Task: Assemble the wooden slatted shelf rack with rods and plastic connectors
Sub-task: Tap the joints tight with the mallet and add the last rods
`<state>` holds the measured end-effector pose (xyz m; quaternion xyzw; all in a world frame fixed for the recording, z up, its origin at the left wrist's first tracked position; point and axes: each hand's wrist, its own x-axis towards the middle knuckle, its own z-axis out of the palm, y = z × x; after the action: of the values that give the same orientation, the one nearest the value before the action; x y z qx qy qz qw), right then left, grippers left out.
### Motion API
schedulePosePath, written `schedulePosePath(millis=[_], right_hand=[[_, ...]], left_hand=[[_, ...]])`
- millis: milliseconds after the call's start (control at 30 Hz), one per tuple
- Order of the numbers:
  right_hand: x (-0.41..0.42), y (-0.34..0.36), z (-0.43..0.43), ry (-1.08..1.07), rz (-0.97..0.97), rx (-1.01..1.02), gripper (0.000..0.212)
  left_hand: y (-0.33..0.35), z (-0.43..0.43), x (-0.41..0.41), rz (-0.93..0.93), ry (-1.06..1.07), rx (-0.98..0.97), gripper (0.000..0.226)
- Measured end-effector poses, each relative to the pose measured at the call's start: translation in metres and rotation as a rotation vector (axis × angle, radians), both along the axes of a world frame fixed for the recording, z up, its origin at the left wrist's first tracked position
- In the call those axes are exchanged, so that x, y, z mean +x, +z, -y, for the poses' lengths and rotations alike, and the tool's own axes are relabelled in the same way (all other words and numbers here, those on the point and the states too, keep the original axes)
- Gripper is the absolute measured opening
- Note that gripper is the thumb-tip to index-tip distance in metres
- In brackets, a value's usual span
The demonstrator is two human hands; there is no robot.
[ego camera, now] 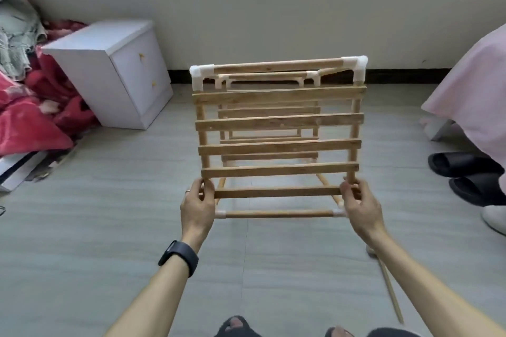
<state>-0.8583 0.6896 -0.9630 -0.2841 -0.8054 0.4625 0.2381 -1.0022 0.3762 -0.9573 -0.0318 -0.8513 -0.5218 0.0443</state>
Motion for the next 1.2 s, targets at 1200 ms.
schedulePosePath(millis=[1200], right_hand=[[0.077, -0.105, 0.01, -0.04, 0.293, -0.176, 0.045]], left_hand=[[-0.122, 0.046, 0.035, 0.517, -0.139, -0.304, 0.037]])
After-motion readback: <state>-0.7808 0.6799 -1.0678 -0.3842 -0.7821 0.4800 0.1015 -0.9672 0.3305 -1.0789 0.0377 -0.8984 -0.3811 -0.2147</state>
